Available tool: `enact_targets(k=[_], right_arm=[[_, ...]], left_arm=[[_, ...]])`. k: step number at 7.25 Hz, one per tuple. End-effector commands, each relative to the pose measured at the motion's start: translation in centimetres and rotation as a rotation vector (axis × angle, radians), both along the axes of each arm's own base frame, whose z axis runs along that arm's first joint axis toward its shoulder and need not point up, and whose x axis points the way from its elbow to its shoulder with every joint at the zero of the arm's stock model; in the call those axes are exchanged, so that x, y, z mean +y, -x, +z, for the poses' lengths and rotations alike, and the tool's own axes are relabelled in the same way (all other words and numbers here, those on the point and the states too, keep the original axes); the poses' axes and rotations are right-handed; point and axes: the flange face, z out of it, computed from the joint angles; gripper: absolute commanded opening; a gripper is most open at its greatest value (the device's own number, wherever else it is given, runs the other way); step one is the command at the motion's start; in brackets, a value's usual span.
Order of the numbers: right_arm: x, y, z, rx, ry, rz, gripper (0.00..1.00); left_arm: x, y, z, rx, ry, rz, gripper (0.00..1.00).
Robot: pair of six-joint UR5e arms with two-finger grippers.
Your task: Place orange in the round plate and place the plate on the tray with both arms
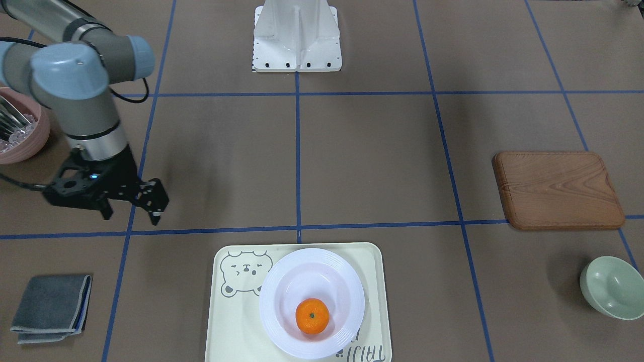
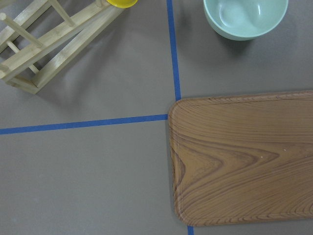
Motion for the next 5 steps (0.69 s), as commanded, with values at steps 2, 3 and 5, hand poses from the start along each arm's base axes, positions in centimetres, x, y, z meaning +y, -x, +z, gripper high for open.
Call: enact_targets(k=[2,3,5], right_arm=[[1.4,-22.3,13.2,0.123,-0.081,-0.293,1.0],[4.0,-27.5,17.7,0.13,-0.072,-0.335,1.0],[7.9,-33.4,22.0,0.054,-0.05,-0.438,1.0]], left_arm=[[0.6,-0.1,-0.1,0.002,-0.001,0.0,0.98],[0.7,-0.1,0.0,0.004,-0.001,0.0,0.99],[0.7,-0.1,0.0,0.006,-0.006,0.006,0.98]])
